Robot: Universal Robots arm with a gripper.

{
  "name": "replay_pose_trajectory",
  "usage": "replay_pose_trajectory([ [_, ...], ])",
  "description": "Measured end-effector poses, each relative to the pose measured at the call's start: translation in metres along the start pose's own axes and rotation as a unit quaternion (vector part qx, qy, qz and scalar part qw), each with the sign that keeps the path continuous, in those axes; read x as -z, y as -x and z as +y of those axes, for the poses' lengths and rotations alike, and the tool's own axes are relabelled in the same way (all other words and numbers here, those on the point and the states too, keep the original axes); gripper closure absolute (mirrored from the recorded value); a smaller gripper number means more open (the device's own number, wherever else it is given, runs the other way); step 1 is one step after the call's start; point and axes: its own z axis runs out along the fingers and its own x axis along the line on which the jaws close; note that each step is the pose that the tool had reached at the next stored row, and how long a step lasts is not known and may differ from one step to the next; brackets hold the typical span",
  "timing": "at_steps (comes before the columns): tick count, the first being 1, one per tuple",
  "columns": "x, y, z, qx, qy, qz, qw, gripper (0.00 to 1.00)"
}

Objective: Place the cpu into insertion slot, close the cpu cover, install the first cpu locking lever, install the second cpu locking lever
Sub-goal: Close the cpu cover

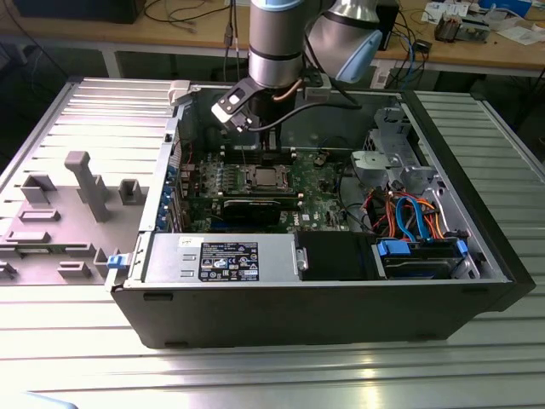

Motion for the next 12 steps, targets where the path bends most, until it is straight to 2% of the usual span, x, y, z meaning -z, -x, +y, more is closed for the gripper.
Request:
replay_pose_trajectory([
  [3,-0.0023,-0.0001,-0.0042,0.000,0.0000,0.0000,1.00000,0.89],
  [10,-0.0039,-0.0002,-0.0054,0.000,0.0000,0.0000,1.00000,0.89],
  [12,-0.0063,-0.0003,-0.0067,0.001,0.0001,0.0001,1.00000,0.89],
])
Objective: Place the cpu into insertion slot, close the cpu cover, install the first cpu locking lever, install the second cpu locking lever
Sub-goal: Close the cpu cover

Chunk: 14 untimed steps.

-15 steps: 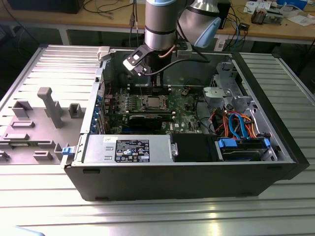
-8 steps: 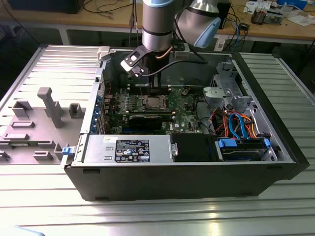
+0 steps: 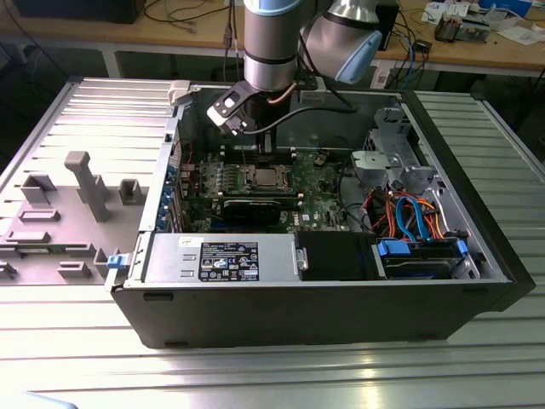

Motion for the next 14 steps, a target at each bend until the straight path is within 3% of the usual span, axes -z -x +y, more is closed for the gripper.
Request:
replay_pose_trajectory([
  [8,-0.0150,-0.0001,-0.0113,0.015,-0.0004,0.0000,0.99988,0.89],
  [14,-0.0217,0.0000,-0.0126,0.018,-0.0006,-0.0003,0.99984,0.89],
])
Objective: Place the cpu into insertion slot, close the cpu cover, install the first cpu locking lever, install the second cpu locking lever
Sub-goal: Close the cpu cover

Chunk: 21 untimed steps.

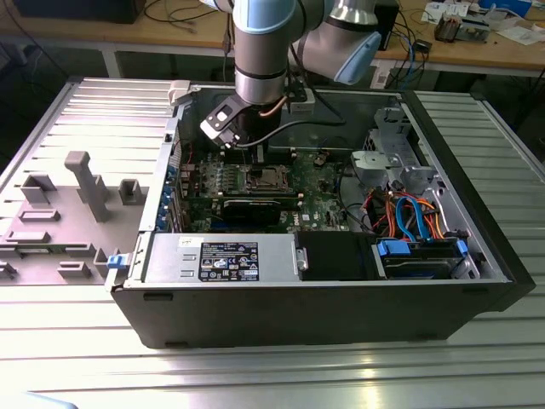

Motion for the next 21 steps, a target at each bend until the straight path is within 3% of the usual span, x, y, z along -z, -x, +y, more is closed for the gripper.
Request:
replay_pose_trajectory([
  [6,0.0051,-0.0002,0.0003,0.000,0.0005,0.0002,1.00000,0.89],
  [13,0.0050,0.0011,0.0156,0.000,0.0004,0.0001,1.00000,0.89],
  [21,0.0049,0.0011,0.0167,0.000,0.0005,0.0001,1.00000,0.89],
])
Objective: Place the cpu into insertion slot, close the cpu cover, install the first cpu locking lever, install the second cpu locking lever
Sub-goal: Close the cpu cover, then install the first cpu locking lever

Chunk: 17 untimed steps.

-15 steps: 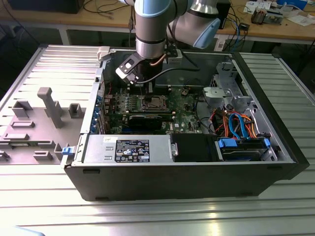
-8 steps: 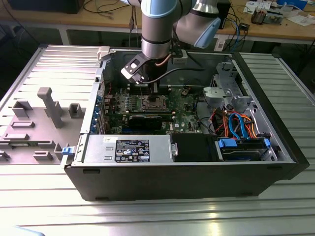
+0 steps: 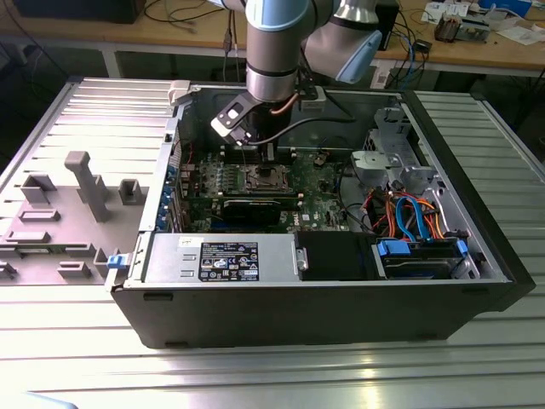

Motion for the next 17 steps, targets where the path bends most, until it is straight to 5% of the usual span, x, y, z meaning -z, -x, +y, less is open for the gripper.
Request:
replay_pose_trajectory([
  [3,0.0000,0.0001,0.0010,0.000,0.0000,0.0000,1.00000,0.89],
  [5,0.0000,0.0007,0.0089,0.000,0.0000,0.0000,1.00000,0.89],
  [17,0.0000,0.0008,0.0110,0.000,0.0000,0.0000,1.00000,0.89],
])
